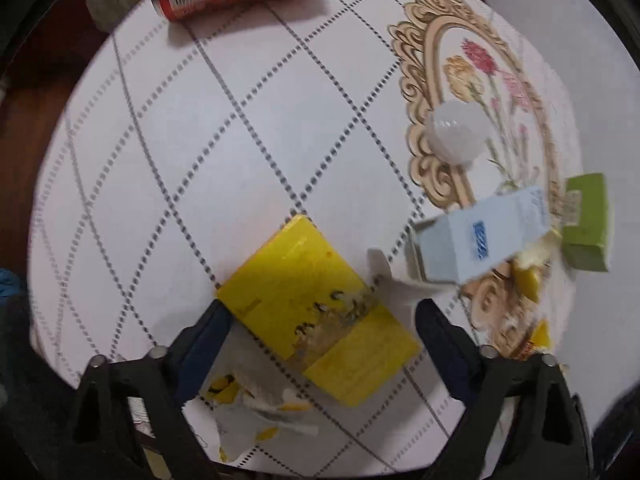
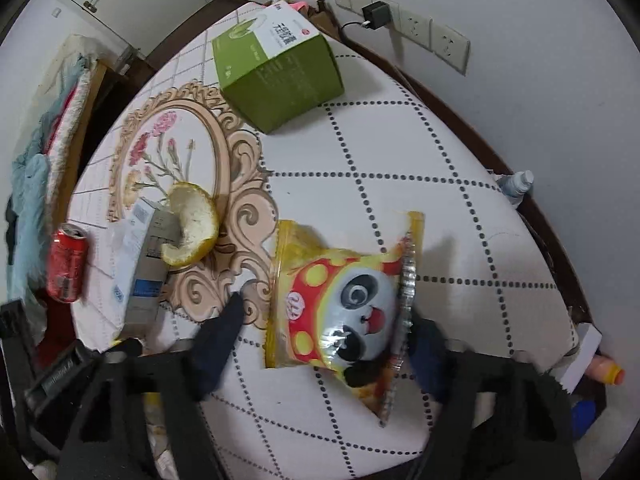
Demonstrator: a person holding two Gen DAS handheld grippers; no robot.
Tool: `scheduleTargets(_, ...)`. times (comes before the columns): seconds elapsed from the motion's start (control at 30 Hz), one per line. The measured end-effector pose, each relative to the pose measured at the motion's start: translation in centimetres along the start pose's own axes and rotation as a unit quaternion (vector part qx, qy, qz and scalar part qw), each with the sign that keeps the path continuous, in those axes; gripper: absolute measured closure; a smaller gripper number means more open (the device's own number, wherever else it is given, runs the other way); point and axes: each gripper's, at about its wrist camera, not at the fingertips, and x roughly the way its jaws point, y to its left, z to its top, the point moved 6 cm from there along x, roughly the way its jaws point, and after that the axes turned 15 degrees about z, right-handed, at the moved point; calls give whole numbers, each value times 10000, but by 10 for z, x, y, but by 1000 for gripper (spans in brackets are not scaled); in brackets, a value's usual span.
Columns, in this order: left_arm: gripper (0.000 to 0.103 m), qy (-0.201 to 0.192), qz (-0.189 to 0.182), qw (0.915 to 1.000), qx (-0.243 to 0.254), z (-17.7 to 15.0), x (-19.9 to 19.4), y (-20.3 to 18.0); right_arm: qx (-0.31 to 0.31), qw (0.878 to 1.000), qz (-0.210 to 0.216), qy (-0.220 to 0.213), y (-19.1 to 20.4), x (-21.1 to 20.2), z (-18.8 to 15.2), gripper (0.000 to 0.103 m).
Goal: Collect trash
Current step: 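Grasp the yellow cigarette pack with the left tool while the right tool grasps the panda snack bag, then carry both items over the white bin and open both tools to drop them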
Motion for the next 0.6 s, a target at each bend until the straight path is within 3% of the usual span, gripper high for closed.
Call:
scheduleTargets(0.17, 34, -487, 280, 9970, 538, 11, -8, -26, -68, 9999, 72, -93, -2, -6, -7, 50)
scheduleTargets(0.33, 39, -1002, 494, 9874, 1123, 29, -16, -29, -98, 9997, 205, -57, -7, -18, -17, 50)
scheduleTargets(0.53, 40, -1066, 654, 9852, 1174, 49, -11, 4, -158, 9995, 285, -44, -7, -24, -25, 50)
scheduleTargets(0.6, 38, -868, 513, 9878, 1186, 52, -6, 6, -196, 9994, 268, 16, -4, -20, -27, 50)
